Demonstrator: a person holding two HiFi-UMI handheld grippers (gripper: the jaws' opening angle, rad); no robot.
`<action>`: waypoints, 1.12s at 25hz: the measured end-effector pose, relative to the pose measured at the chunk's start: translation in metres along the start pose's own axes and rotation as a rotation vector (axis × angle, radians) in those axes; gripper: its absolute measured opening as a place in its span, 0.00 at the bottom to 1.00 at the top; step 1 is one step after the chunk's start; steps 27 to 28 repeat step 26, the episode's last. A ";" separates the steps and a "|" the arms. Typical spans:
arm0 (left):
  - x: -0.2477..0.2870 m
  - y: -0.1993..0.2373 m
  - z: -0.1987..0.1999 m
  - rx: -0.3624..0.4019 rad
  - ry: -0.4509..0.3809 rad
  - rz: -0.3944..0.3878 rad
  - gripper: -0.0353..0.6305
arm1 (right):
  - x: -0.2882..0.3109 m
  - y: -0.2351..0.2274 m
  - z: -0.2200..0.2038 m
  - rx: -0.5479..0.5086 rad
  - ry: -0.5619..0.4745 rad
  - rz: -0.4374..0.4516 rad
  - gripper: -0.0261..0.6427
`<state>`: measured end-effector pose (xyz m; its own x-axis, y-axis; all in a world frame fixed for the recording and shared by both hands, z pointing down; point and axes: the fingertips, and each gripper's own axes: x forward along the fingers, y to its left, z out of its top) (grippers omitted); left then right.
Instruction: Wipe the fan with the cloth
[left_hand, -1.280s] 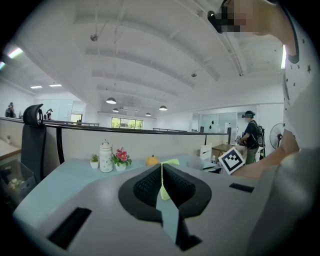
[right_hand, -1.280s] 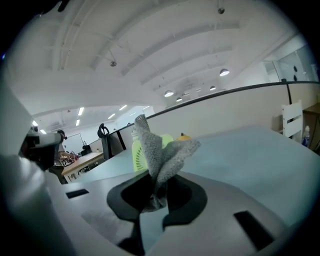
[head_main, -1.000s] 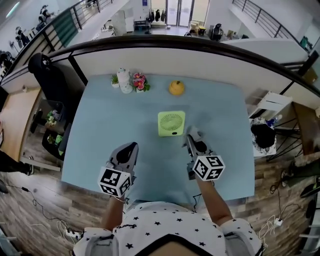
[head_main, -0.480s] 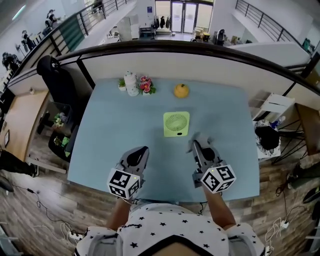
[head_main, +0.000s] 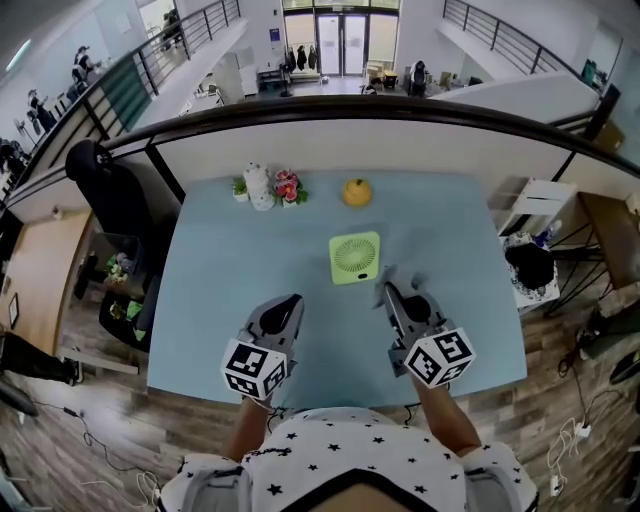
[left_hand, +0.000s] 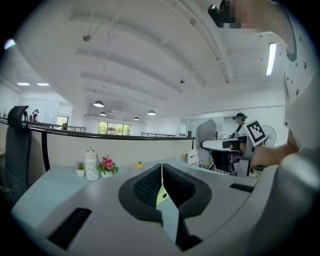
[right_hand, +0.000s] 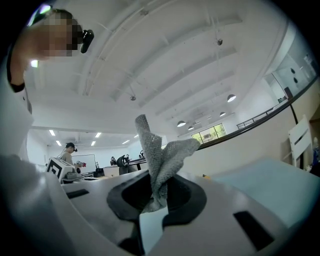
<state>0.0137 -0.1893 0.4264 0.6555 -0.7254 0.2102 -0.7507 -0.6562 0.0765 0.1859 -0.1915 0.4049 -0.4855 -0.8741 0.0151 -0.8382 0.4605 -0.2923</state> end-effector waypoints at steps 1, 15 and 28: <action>0.000 0.001 -0.001 -0.001 0.001 -0.005 0.10 | 0.001 0.001 -0.001 -0.004 0.003 0.000 0.11; -0.008 0.009 -0.007 -0.017 0.005 0.000 0.10 | 0.006 0.008 -0.004 0.018 -0.001 0.001 0.11; -0.012 0.008 -0.009 -0.019 0.007 -0.008 0.10 | 0.001 0.010 -0.006 0.032 -0.003 -0.007 0.11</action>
